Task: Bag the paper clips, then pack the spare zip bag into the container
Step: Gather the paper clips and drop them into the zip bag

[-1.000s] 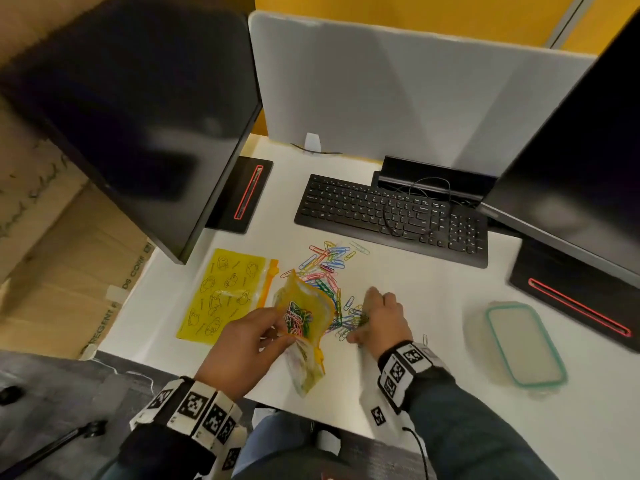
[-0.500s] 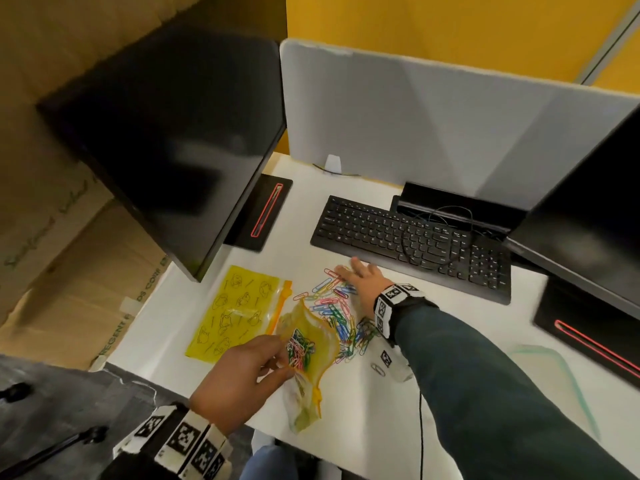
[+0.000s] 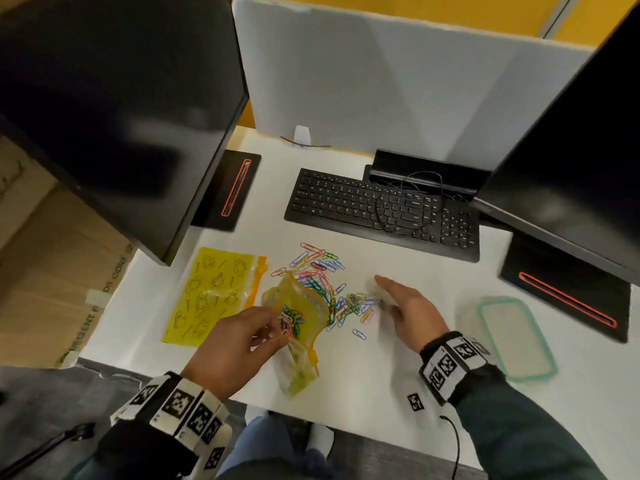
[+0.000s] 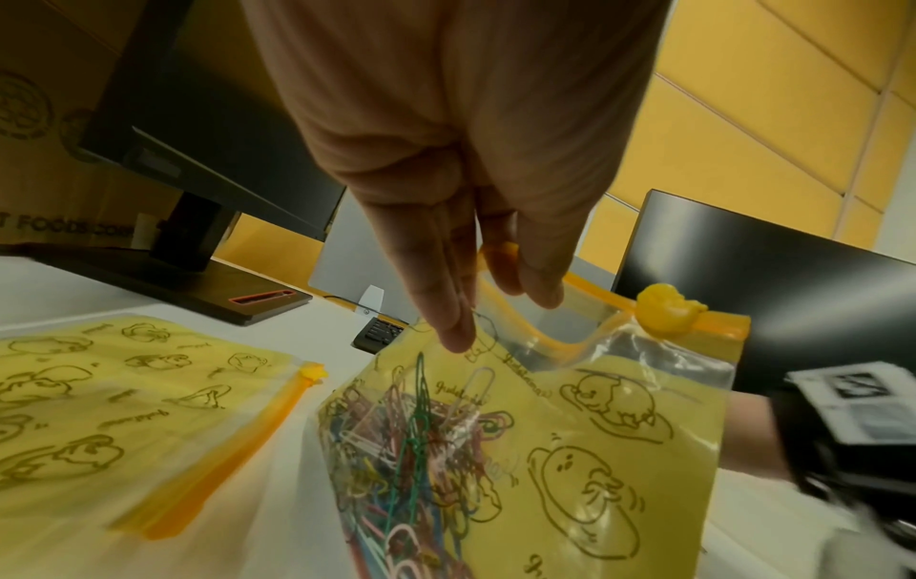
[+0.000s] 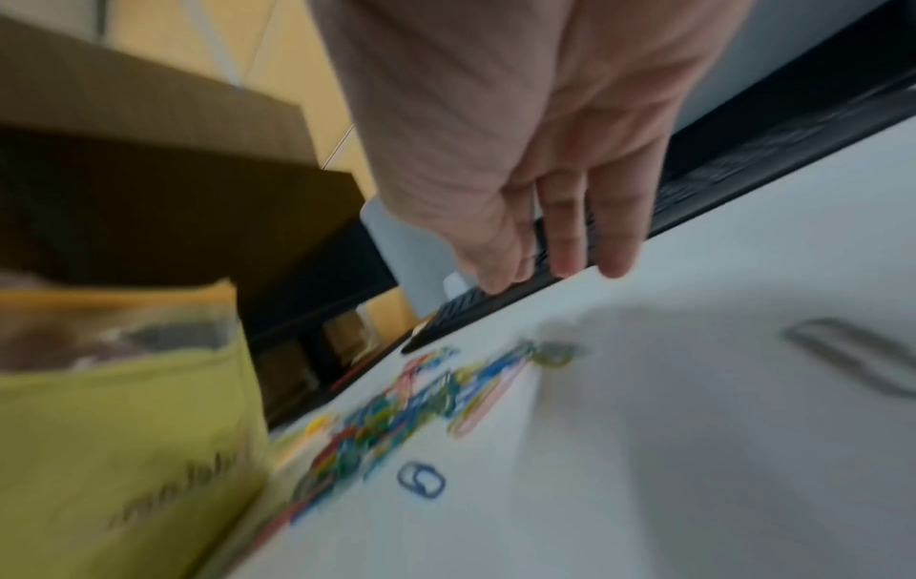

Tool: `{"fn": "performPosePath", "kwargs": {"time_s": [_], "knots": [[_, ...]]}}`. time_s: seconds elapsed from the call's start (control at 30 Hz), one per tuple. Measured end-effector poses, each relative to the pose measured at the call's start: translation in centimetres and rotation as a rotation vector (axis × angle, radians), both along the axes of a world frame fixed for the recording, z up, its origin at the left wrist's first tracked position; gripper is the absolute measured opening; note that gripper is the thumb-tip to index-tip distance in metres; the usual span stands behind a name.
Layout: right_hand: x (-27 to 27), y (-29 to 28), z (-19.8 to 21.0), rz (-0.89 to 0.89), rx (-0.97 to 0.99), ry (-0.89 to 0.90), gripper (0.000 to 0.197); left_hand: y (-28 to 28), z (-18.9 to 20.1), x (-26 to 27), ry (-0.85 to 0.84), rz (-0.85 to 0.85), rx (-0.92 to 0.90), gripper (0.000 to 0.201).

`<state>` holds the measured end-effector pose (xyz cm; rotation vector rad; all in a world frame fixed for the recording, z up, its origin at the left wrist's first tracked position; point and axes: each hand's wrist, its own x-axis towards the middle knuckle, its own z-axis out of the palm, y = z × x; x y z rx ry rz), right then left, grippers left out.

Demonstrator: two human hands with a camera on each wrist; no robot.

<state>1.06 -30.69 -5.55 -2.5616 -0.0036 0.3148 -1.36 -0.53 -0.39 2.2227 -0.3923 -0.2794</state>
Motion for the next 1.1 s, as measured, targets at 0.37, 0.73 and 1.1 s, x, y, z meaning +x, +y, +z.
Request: {"fn": "performPosePath", "kwargs": {"time_s": [0.37, 0.73, 1.1], "knots": [[-4.9, 2.0, -0.9, -0.338, -0.075, 0.121, 0.031, -0.4, 0.0, -0.4, 0.005, 0.055, 0.009, 0.020], [-8.0, -1.2, 0.4, -0.350, -0.071, 0.307, 0.037, -0.3, -0.3, -0.9, 0.006, 0.092, 0.006, 0.010], [-5.5, -2.4, -0.9, -0.561, -0.054, 0.051, 0.018, -0.4, -0.1, -1.1, 0.015, 0.107, -0.019, 0.014]]}}
